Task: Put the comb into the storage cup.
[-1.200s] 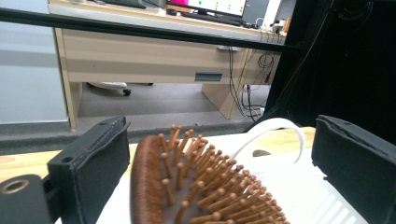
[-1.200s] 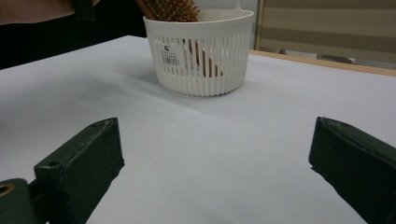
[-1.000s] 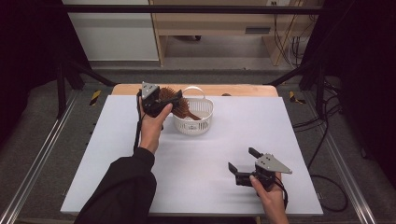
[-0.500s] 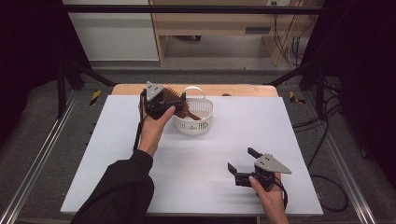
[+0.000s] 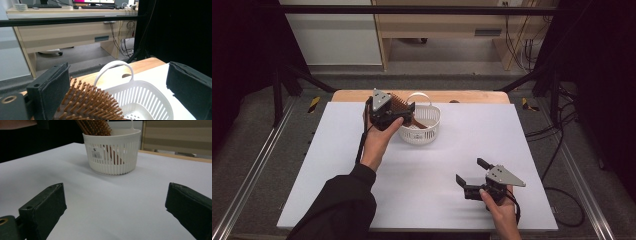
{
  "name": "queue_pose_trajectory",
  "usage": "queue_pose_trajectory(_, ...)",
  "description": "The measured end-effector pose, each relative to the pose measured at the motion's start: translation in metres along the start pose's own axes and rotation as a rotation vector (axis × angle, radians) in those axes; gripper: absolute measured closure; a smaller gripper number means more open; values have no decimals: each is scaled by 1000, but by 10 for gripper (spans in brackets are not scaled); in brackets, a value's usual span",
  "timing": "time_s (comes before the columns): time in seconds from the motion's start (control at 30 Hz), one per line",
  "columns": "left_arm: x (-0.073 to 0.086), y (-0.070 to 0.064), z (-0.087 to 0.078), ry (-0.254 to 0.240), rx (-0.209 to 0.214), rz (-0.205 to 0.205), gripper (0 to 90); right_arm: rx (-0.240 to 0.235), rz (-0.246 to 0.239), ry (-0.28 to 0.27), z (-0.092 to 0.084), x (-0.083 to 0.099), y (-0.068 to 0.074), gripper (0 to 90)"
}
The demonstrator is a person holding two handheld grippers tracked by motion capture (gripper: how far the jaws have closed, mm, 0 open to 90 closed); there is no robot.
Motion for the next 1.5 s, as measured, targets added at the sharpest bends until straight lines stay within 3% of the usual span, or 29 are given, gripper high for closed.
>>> queue_pose_trajectory(0.13, 0, -5, -2, 5, 15, 45, 38, -2, 0, -2, 1, 0, 0, 35)
queue_pose_trajectory(0.33, 0, -13, -13, -7, 27, 48, 35, -6, -17, 1, 1, -1, 3, 34)
queue_pose_trajectory(0.43, -3, -12, -20, -16, 31, 49, 33, -12, -2, -7, 1, -2, 4, 33)
queue_pose_trajectory(0.7, -10, 4, -37, -45, 29, 3, 33, -11, 8, -8, 2, -2, 4, 34)
queue_pose_trajectory(1.03, -17, 20, -56, -78, 35, -24, 33, 1, 8, 4, 3, 0, 4, 35)
queue_pose_trajectory(1.5, -24, 38, -86, -106, 14, -26, 30, -2, 11, -2, 2, 0, 4, 32)
Point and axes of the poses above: each handheld gripper's, and its own axes: z roughly forward along the jaws, x roughly out of its underside, y roughly to its left, the point moved 3 cm from there along z, roughly forward along the jaws
